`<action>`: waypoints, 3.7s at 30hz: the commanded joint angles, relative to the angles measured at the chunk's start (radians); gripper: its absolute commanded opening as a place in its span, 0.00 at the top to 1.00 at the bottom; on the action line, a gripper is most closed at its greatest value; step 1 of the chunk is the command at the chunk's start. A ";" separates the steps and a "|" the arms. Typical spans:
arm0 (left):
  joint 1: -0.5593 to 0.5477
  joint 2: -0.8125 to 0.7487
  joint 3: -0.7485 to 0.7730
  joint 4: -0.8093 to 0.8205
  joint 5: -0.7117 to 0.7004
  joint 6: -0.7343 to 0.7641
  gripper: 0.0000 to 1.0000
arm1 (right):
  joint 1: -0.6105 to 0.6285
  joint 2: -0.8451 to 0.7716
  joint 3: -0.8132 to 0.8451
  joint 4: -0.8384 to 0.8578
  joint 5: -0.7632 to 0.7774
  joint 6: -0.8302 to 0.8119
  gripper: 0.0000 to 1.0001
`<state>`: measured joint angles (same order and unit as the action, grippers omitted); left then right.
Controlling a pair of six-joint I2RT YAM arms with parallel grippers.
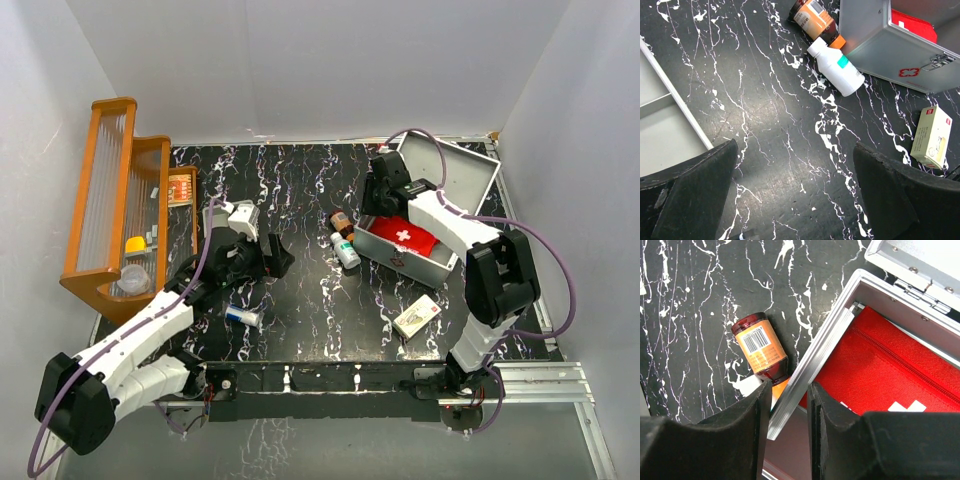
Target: Organize the medicine kit
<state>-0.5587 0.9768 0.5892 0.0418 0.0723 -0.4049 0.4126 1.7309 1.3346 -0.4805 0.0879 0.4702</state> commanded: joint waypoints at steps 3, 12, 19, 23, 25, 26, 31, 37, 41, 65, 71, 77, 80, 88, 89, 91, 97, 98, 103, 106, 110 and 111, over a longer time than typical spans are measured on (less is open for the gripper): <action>-0.002 0.009 0.053 -0.016 -0.024 -0.008 0.01 | 0.005 0.045 0.077 0.138 -0.073 -0.139 0.73; -0.002 0.011 0.083 -0.060 -0.077 -0.023 0.01 | 0.012 -0.056 0.098 -0.014 0.111 -0.062 0.52; -0.001 0.039 0.130 -0.132 -0.168 -0.044 0.01 | 0.067 -0.146 0.137 -0.094 0.158 -0.084 0.44; -0.001 0.056 0.172 -0.206 -0.217 -0.042 0.01 | 0.171 -0.109 0.234 -0.115 0.217 -0.133 0.43; 0.000 0.059 0.193 -0.250 -0.257 -0.058 0.01 | 0.209 -0.056 0.276 -0.116 0.230 -0.158 0.43; -0.001 0.057 0.200 -0.274 -0.284 -0.075 0.01 | 0.223 -0.027 0.297 -0.116 0.237 -0.171 0.43; 0.000 0.024 0.214 -0.376 -0.385 -0.148 0.01 | 0.248 0.151 0.404 -0.120 0.251 -0.210 0.38; 0.003 -0.053 0.202 -0.447 -0.469 -0.215 0.01 | 0.245 0.351 0.547 -0.226 0.327 -0.192 0.38; 0.005 -0.089 0.184 -0.436 -0.475 -0.222 0.01 | 0.240 0.407 0.563 -0.242 0.376 -0.188 0.38; 0.105 0.219 0.229 -0.342 -0.245 -0.176 0.10 | 0.194 0.563 0.599 -0.230 0.277 -0.326 0.61; 0.108 0.327 0.253 -0.346 -0.276 -0.153 0.13 | 0.187 0.527 0.616 -0.211 0.290 -0.323 0.73; 0.110 0.439 0.275 -0.285 -0.265 -0.126 0.19 | 0.190 0.334 0.476 -0.058 0.261 -0.290 0.73; 0.111 0.509 0.298 -0.267 -0.235 -0.119 0.29 | 0.189 0.242 0.406 0.011 0.251 -0.260 0.73; 0.107 0.567 0.331 -0.233 -0.048 -0.101 0.59 | 0.190 0.067 0.252 0.076 0.101 -0.159 0.73; 0.104 0.562 0.327 -0.226 -0.026 -0.101 0.61 | 0.190 0.050 0.231 0.085 0.077 -0.151 0.73; 0.096 0.562 0.316 -0.214 -0.003 -0.094 0.65 | 0.190 0.024 0.200 0.098 0.035 -0.130 0.73; 0.048 0.594 0.308 -0.209 0.036 -0.080 0.73 | 0.190 -0.051 0.126 0.131 -0.062 -0.068 0.73; 0.039 0.594 0.308 -0.203 0.044 -0.080 0.73 | 0.190 -0.060 0.117 0.136 -0.071 -0.058 0.73; -0.009 0.599 0.302 -0.175 0.092 -0.095 0.74 | 0.190 -0.084 0.066 0.177 -0.142 -0.010 0.73; -0.031 0.596 0.287 -0.163 0.121 -0.113 0.74 | 0.190 -0.077 0.048 0.206 -0.192 0.024 0.74; -0.036 0.524 0.264 -0.179 0.101 -0.171 0.58 | 0.191 -0.072 0.006 0.284 -0.213 0.068 0.74; -0.035 0.489 0.261 -0.197 0.073 -0.203 0.51 | 0.192 -0.068 -0.009 0.319 -0.222 0.078 0.74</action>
<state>-0.5915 1.5749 0.8677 -0.1257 0.1589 -0.5217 0.6060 1.7023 1.3624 -0.3374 -0.0792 0.4835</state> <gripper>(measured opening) 0.337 0.419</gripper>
